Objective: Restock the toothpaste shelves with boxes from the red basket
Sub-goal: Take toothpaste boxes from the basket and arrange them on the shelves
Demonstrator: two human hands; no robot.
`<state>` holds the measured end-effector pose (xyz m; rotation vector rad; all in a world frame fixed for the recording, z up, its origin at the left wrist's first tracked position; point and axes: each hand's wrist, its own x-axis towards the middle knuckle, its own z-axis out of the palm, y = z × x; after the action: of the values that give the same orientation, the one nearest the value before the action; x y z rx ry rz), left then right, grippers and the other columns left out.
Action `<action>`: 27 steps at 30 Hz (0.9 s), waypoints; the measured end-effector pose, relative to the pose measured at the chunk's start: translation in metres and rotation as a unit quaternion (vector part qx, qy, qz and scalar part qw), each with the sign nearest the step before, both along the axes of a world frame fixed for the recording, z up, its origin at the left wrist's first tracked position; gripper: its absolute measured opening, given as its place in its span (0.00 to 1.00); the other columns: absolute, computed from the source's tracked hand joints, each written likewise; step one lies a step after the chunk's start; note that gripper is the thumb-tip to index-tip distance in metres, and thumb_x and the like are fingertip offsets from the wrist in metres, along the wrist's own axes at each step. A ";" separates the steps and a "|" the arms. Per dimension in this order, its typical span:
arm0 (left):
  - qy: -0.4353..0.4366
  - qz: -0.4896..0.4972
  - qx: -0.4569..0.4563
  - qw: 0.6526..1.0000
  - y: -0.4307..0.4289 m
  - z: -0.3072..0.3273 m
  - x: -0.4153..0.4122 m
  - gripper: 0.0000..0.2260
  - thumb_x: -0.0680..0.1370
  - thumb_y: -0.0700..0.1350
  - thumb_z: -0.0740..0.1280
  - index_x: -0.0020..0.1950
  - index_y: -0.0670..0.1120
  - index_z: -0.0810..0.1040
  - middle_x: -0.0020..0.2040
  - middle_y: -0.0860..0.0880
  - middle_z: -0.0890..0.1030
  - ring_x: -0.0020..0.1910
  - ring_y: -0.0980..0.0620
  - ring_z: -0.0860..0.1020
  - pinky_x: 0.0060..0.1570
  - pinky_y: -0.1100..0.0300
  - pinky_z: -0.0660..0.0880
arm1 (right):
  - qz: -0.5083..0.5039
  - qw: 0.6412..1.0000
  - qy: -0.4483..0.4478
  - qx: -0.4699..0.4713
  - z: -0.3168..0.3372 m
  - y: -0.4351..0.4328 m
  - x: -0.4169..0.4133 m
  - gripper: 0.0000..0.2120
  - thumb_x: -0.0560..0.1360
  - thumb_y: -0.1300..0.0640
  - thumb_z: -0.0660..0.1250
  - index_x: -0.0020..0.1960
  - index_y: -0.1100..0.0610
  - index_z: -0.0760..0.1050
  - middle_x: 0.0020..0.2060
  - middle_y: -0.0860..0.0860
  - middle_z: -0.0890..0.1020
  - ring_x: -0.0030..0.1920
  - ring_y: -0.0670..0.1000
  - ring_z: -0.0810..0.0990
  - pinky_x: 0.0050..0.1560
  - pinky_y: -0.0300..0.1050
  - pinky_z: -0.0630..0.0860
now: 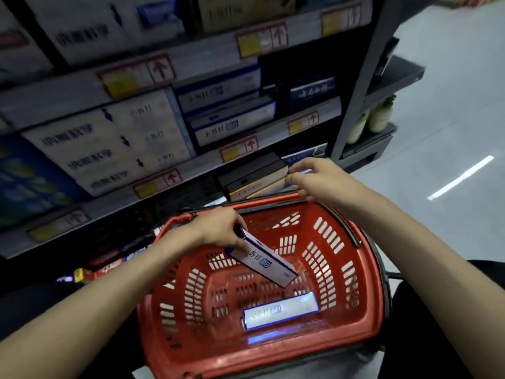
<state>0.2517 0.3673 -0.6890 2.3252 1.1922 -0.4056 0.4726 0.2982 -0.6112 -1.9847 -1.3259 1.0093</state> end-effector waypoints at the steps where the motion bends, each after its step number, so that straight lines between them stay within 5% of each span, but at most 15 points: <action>1: -0.037 0.025 0.003 0.999 0.000 0.021 -0.007 0.21 0.68 0.62 0.79 0.56 0.53 0.85 0.48 0.55 0.86 0.47 0.54 0.83 0.49 0.58 0.79 | -0.016 1.000 -0.010 0.014 0.003 -0.001 0.004 0.13 0.79 0.51 0.69 0.62 0.53 0.80 0.53 0.51 0.83 0.58 0.54 0.82 0.65 0.53 0.77; 4: -0.218 0.144 -0.037 0.964 -0.008 0.070 -0.033 0.16 0.70 0.55 0.80 0.54 0.52 0.86 0.47 0.55 0.87 0.47 0.58 0.84 0.51 0.59 0.80 | -0.061 0.997 -0.024 0.052 0.011 -0.006 0.015 0.17 0.80 0.49 0.68 0.67 0.54 0.77 0.60 0.52 0.81 0.61 0.53 0.79 0.66 0.54 0.75; 8: -0.464 0.317 -0.146 0.814 -0.026 0.092 -0.055 0.14 0.73 0.44 0.77 0.58 0.47 0.86 0.52 0.44 0.88 0.52 0.44 0.86 0.56 0.47 0.82 | -0.117 0.991 0.019 0.066 0.015 -0.010 0.017 0.36 0.73 0.29 0.68 0.72 0.50 0.71 0.64 0.49 0.79 0.63 0.53 0.79 0.66 0.59 0.76; 13: -0.595 0.391 -0.187 0.676 -0.025 0.094 -0.054 0.21 0.70 0.44 0.75 0.63 0.46 0.83 0.57 0.41 0.86 0.57 0.42 0.85 0.58 0.47 0.81 | -0.158 0.964 0.201 0.069 0.020 -0.006 0.007 0.27 0.76 0.34 0.69 0.62 0.55 0.76 0.55 0.52 0.84 0.52 0.50 0.86 0.50 0.50 0.84; 15: -0.614 0.401 -0.192 0.652 -0.021 0.093 -0.055 0.21 0.71 0.43 0.75 0.64 0.46 0.82 0.57 0.40 0.86 0.57 0.42 0.85 0.56 0.47 0.82 | -0.181 0.949 0.240 0.095 0.020 -0.004 0.002 0.21 0.79 0.41 0.69 0.61 0.57 0.76 0.53 0.55 0.84 0.50 0.51 0.86 0.46 0.48 0.84; 22: -0.642 0.435 -0.149 0.614 -0.011 0.084 -0.051 0.23 0.69 0.42 0.76 0.62 0.43 0.76 0.57 0.43 0.86 0.53 0.48 0.86 0.59 0.44 0.80 | -0.197 0.942 0.237 0.131 0.013 0.007 -0.009 0.17 0.80 0.42 0.68 0.57 0.56 0.77 0.48 0.53 0.87 0.50 0.50 0.87 0.56 0.53 0.84; 27: -0.629 0.448 -0.100 0.628 -0.013 0.082 -0.045 0.17 0.74 0.40 0.76 0.61 0.42 0.77 0.53 0.43 0.87 0.54 0.46 0.86 0.60 0.42 0.81 | -0.229 0.932 0.242 0.142 0.009 0.021 -0.012 0.18 0.80 0.46 0.70 0.57 0.60 0.77 0.51 0.56 0.85 0.55 0.55 0.84 0.59 0.58 0.82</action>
<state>0.2070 0.3547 -0.6067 0.9533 1.1361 1.1885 0.4605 0.3188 -0.6019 -1.5778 -0.6530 0.9311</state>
